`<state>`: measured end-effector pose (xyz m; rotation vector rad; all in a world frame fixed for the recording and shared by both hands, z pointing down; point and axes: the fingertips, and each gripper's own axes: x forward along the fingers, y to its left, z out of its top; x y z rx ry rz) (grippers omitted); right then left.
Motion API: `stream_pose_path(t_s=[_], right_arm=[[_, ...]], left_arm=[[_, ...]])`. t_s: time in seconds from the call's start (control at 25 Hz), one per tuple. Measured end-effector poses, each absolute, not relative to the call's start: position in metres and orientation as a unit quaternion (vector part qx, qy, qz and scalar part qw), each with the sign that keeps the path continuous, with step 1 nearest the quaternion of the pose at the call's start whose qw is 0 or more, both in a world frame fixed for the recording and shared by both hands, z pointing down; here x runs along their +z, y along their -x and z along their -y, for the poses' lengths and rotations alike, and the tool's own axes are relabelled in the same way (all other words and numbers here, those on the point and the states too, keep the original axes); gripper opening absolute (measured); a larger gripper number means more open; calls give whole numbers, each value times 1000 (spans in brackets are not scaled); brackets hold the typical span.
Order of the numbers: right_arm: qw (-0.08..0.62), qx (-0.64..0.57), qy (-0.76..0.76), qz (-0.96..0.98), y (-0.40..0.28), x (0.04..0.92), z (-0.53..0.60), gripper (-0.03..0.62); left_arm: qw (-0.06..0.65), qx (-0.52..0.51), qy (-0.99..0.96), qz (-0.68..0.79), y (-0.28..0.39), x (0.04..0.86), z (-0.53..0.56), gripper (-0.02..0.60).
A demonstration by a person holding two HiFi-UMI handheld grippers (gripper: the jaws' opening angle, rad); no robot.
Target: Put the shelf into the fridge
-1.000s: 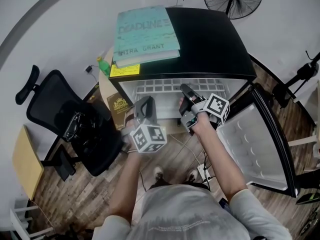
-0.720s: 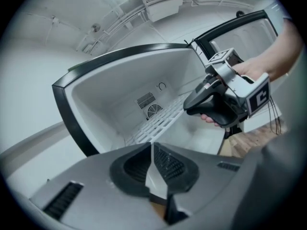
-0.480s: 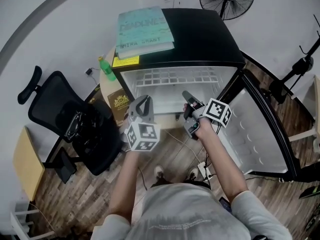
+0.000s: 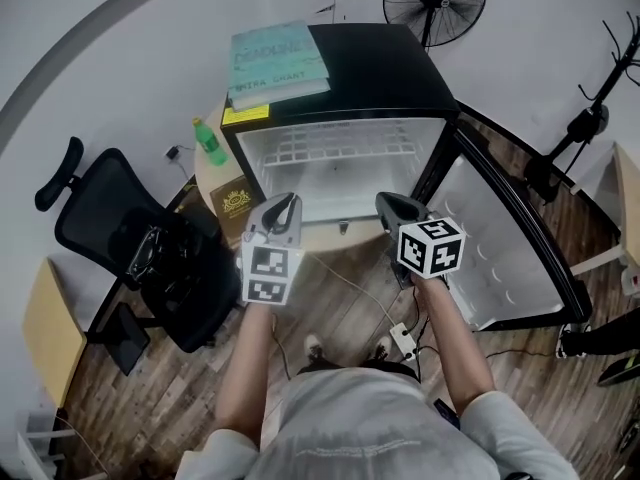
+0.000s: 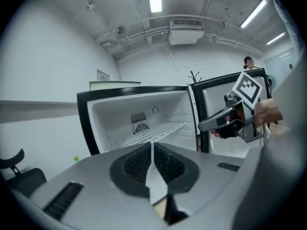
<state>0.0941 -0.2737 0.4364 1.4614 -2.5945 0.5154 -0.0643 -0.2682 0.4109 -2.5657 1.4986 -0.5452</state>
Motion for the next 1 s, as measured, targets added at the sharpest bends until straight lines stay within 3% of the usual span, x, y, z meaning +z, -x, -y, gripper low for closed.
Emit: stream_pose_path(t_s=[0.4,0.76,1.0], right_arm=[[140,-42,-470,870,-109,363,206,15],[142,-107,-467,866,-117,318,176,15],[142,-122,-464,866,-112,308,175,14]], left_arm=[[161,-171,839,-490,72,356,221,31],[231,-182,817,-496,78,321,193,31],[242,-183,814,-495,78,310,190,31]])
